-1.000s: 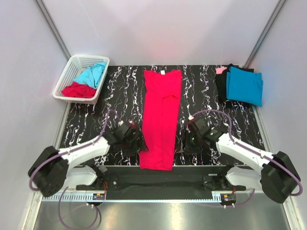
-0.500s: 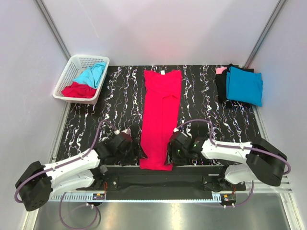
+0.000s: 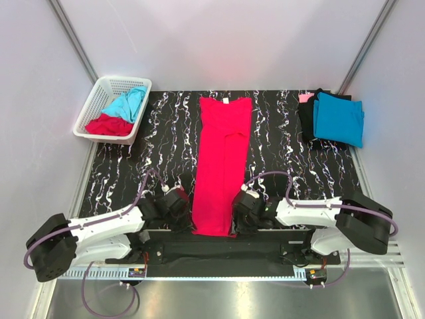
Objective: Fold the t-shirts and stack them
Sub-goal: Fold the tshirt
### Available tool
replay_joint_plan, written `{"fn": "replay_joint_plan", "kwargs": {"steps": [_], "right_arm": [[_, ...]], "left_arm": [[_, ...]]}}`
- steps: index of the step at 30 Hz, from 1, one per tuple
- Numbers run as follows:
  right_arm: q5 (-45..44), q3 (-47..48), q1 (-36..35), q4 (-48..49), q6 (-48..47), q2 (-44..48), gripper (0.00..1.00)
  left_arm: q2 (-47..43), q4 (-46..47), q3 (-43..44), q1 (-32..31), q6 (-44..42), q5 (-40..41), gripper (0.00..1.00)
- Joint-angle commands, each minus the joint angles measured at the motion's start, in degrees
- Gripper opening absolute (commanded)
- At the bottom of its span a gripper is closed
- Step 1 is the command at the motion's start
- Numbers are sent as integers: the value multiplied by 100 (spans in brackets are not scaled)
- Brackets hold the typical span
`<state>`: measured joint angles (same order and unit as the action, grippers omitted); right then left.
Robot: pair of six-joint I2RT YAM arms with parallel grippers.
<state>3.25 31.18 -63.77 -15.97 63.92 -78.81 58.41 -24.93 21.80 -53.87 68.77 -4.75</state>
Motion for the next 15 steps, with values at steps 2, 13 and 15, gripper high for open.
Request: {"fn": "replay_joint_plan", "kwargs": {"steps": [2,13,15], "right_arm": [[-702,-68,-13,-363,147,330,53],[-913,142,-30,-416,-29,655,51],[-914,195,-22,-425,-81,708,51]], "left_arm": [[-14,-241,281,-124,101,299,22],[372,-232,483,-212,66,370,21],[425,-232,474,-229,75,387,23]]}}
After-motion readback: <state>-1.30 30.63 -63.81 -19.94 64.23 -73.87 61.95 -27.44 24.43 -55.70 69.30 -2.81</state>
